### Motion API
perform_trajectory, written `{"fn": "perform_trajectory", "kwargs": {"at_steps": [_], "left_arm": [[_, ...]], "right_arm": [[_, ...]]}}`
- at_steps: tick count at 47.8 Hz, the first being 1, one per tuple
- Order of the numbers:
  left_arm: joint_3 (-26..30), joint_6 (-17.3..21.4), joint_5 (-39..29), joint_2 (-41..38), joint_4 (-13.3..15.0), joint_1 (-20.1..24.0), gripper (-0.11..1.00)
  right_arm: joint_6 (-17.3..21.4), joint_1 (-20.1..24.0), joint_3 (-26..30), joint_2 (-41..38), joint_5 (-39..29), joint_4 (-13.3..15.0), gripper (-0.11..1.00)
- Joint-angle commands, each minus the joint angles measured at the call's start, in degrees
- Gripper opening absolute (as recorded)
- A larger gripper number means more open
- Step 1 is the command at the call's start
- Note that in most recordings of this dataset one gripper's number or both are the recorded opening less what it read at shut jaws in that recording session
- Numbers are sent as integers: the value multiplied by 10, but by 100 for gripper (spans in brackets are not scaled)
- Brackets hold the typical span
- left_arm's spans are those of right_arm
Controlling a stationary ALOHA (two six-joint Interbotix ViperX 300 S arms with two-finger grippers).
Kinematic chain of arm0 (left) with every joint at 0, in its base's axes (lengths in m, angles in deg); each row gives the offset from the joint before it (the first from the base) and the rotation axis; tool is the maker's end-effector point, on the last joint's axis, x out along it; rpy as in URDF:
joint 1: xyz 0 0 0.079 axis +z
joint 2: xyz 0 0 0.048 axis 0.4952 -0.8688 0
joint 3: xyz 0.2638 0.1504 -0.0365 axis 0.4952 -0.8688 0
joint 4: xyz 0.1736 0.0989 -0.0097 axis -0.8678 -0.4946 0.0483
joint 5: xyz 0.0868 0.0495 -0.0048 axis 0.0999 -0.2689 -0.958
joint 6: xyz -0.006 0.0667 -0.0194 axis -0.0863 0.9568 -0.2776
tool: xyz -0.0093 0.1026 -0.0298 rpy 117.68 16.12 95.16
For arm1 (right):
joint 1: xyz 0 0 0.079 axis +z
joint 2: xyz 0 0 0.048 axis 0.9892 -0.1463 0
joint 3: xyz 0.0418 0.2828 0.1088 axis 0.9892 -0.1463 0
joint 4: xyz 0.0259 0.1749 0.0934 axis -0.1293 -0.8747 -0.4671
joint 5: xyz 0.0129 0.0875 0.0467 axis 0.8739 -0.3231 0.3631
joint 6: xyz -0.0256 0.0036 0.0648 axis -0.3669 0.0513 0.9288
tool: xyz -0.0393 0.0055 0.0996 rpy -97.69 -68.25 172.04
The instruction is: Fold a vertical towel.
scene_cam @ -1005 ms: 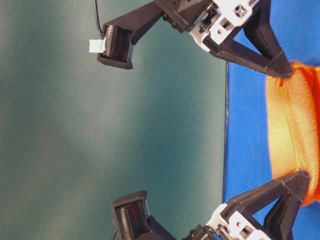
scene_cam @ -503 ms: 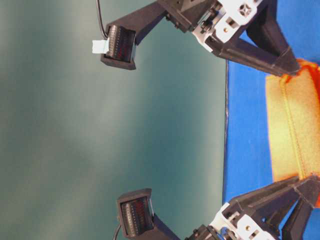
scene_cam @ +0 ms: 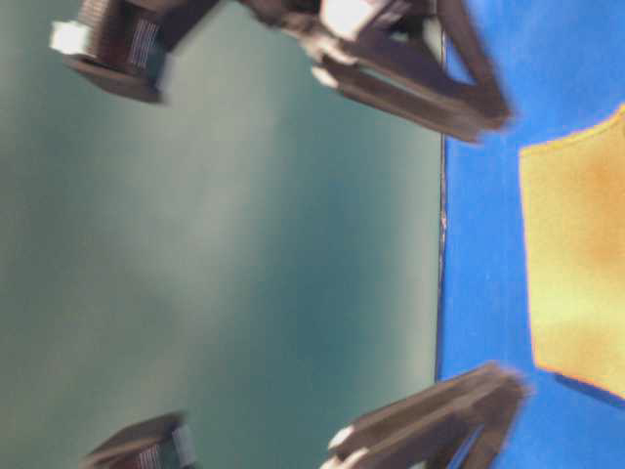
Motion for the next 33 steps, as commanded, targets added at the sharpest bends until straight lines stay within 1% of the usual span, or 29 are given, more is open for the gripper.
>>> {"fn": "perform_trajectory", "kwargs": {"at_steps": [1,12,26,33], "left_arm": [[0,4,-8,50,-1,-8,43],[-30,15,-14,168,-1,-9,43],[-91,47,-16,341,-1,-9,43],[-121,62,-41,433,-1,-8,43]], "right_arm": [[-2,2,6,50,-11,2,60],[-3,-4,-11,163,-40,15,60],[-4,-19,-65,316,-48,17,59],[-4,-26,-95,389,-58,18,59]]}}
